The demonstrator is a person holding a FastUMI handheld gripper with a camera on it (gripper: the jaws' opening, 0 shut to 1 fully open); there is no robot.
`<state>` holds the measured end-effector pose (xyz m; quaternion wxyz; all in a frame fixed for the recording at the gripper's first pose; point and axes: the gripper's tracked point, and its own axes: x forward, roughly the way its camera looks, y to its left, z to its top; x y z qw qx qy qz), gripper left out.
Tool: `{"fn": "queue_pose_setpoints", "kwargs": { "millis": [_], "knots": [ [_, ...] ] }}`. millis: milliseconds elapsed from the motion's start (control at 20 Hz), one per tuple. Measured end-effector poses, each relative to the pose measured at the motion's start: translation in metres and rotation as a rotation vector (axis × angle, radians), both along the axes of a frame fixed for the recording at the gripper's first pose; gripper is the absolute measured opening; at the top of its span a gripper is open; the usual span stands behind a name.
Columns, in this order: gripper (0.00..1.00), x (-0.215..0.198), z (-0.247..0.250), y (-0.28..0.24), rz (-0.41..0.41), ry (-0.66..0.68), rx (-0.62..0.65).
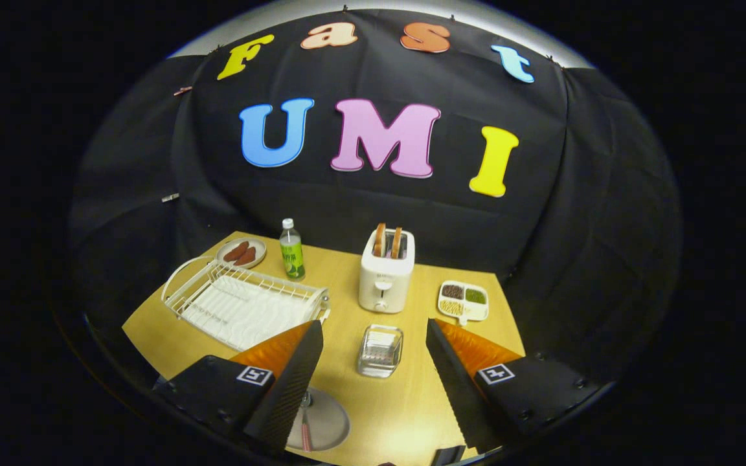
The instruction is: Take the plate from the dish rack, then take the spoon from the basket and place it into the plate.
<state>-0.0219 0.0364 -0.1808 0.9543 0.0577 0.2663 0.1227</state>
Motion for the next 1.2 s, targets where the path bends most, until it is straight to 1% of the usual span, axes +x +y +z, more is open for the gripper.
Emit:
{"fn": "queue_pose_setpoints", "kwargs": {
  "millis": [250,500,700,850,1200],
  "knots": [
    [0.98,0.021,0.06,-0.041,-0.023,-0.139,0.008],
    [0.98,0.029,0.096,-0.071,-0.045,-0.238,0.02],
    [0.98,0.026,0.108,-0.089,-0.051,-0.28,0.054],
    [0.98,0.023,0.11,-0.097,-0.037,-0.296,0.08],
    [0.98,0.015,0.109,-0.111,-0.02,-0.324,0.066]
  ]
}}
